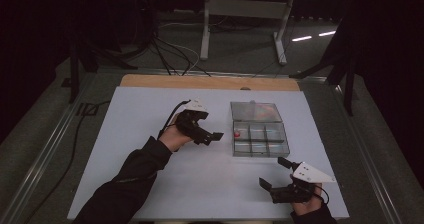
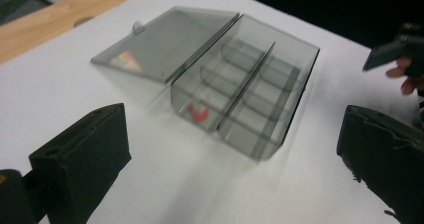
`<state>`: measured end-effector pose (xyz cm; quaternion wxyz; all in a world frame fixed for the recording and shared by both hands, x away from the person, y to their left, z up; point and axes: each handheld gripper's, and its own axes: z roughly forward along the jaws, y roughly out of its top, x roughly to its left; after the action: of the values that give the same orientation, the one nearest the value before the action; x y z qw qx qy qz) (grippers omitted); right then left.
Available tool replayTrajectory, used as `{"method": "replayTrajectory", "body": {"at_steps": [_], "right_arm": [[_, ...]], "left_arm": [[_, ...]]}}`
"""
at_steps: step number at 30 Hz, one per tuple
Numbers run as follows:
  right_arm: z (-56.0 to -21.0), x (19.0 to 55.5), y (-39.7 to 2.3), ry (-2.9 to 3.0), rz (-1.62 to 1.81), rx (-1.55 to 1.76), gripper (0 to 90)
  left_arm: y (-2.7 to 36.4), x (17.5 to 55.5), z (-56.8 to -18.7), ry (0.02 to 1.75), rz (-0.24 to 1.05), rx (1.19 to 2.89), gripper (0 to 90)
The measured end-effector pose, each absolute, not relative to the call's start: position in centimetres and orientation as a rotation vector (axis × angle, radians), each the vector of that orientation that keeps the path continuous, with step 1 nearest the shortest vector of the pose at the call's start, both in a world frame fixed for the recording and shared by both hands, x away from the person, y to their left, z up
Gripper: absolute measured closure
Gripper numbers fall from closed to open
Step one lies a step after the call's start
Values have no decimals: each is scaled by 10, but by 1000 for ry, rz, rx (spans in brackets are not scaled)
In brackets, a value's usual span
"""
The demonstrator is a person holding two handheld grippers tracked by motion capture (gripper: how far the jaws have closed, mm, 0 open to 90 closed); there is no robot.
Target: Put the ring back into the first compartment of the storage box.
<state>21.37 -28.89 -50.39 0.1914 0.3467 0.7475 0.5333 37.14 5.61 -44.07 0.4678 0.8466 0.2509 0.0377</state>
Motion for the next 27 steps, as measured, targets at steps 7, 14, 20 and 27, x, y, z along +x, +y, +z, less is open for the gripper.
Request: {"method": "replayTrajectory", "body": {"at_steps": [7,14,20,27], "right_arm": [[-504,214,-288,2102,1489,976,0],[-504,214,-288,2098,1490,982,0],[-505,214,-288,2100,1489,984,0],[-505,214,-287,2104,1482,980,0]], "left_arm": [[80,360,-456,649,99,2078,12],[107,347,-476,696,112,2085,12],[130,330,-489,719,114,2081,12],[151,309,-501,747,133,2055,12]]}}
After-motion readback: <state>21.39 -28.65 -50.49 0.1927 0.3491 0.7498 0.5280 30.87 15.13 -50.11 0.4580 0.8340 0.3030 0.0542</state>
